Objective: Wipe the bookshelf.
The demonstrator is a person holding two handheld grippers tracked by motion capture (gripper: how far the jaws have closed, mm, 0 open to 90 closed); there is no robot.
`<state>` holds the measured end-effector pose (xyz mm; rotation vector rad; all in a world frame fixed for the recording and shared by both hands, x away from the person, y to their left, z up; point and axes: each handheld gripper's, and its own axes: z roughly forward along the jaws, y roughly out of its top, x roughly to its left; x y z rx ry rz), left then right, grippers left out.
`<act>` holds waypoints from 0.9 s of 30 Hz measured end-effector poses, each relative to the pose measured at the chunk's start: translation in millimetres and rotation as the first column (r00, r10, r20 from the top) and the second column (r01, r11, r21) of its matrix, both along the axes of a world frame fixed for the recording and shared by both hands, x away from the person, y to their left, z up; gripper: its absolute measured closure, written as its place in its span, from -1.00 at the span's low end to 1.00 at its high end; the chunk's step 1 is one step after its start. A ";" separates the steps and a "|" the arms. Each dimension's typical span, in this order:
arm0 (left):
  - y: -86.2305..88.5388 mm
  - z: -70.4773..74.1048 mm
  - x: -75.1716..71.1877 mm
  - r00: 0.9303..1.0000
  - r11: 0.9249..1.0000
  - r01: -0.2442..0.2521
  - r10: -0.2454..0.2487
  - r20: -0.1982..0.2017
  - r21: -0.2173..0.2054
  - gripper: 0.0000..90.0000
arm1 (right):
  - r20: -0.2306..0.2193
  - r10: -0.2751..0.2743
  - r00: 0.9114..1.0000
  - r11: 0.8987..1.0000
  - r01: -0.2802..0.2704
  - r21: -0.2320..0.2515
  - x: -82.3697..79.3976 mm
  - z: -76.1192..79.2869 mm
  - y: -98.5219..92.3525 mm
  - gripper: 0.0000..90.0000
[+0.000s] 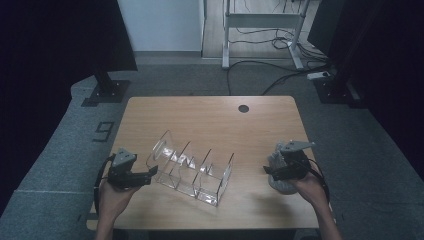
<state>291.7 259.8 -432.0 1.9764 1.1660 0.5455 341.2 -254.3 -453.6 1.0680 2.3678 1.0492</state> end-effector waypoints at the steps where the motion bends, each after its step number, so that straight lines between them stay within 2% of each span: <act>1: 1.3 -2.4 -0.7 1.000 1.000 0.000 0.000 -0.005 0.003 -0.81 | 0.001 0.012 1.000 1.000 -0.012 0.002 1.2 2.0 3.4 -0.87; 5: 5.6 -14.2 -1.8 1.000 1.000 0.004 -0.004 -0.025 -0.008 -0.93 | 0.007 0.057 0.998 0.998 -0.057 0.013 5.9 7.4 19.1 -0.89; 9: 3.7 -25.4 -0.3 0.999 1.000 0.015 -0.014 -0.034 0.012 -1.00 | 0.004 0.097 0.995 0.995 -0.097 0.020 9.5 7.3 34.4 -0.88; 12: 0.0 -29.5 2.0 0.999 1.000 0.020 -0.020 -0.030 0.016 -1.00 | -0.008 0.126 0.992 0.991 -0.126 0.035 9.4 1.6 42.4 -0.88; 16: -4.2 -33.9 6.8 0.999 0.999 0.028 -0.027 -0.039 0.028 -1.00 | -0.023 0.148 0.989 0.989 -0.147 0.021 8.7 -7.4 48.7 -0.87; 23: -8.4 -38.7 15.4 0.999 0.999 0.011 -0.010 -0.045 0.036 -1.00 | -0.047 0.181 0.982 0.983 -0.179 0.046 10.4 -17.3 56.5 -0.86; 27: -12.0 -41.2 20.5 0.999 0.999 0.007 -0.005 -0.049 0.038 -1.00 | -0.055 0.207 0.977 0.978 -0.205 0.037 9.7 -20.8 63.8 -0.85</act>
